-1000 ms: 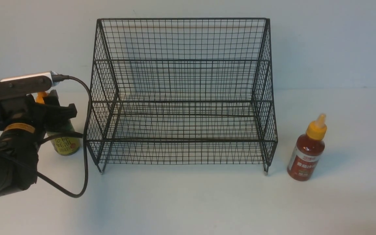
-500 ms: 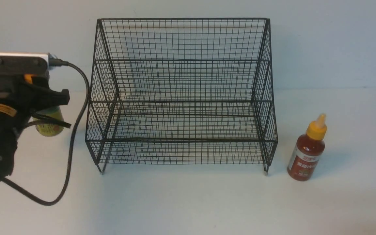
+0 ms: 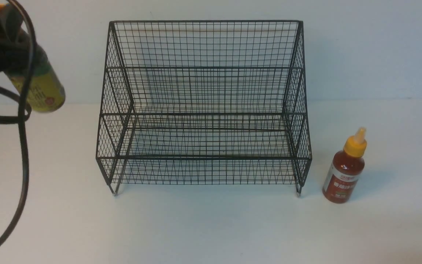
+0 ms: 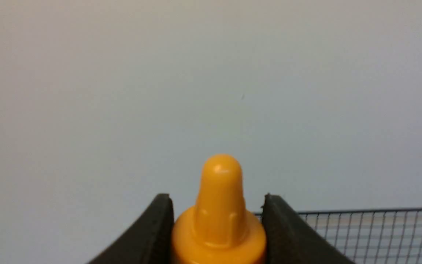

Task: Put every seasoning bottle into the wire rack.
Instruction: Use the left arm to put the condiment bottle back on the shelf

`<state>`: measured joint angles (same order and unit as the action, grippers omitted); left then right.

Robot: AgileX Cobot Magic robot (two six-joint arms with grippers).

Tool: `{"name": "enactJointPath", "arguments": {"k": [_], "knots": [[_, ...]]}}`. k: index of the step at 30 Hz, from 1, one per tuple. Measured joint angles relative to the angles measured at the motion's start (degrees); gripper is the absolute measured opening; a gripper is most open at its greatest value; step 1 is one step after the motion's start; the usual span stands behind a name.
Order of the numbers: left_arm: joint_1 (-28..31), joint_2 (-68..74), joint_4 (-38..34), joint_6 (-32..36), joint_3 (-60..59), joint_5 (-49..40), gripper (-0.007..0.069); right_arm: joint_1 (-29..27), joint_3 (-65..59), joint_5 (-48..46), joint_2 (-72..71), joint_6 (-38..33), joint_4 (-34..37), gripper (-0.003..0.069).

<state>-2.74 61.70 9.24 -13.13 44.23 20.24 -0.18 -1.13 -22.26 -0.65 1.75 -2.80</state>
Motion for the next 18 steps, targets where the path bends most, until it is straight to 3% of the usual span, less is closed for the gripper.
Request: {"name": "enactJointPath", "arguments": {"k": [5,8,12,18], "knots": [[0.0,3.58,16.29,-20.83,3.53,3.26,0.0278,0.0,0.0,0.0,0.0,0.0,0.0,-0.0015],[0.0,9.34,28.04,-31.26,5.83,10.25,0.0278,0.0,0.0,0.0,0.0,0.0,0.0,-0.0015],[-0.06,15.01,33.23,-35.09,8.6,14.32,0.0278,0.0,0.0,0.0,0.0,0.0,0.0,-0.0015],[-0.4,22.5,34.29,-35.38,12.09,14.43,0.0278,0.0,0.0,0.0,0.0,0.0,0.0,-0.0015]]}}
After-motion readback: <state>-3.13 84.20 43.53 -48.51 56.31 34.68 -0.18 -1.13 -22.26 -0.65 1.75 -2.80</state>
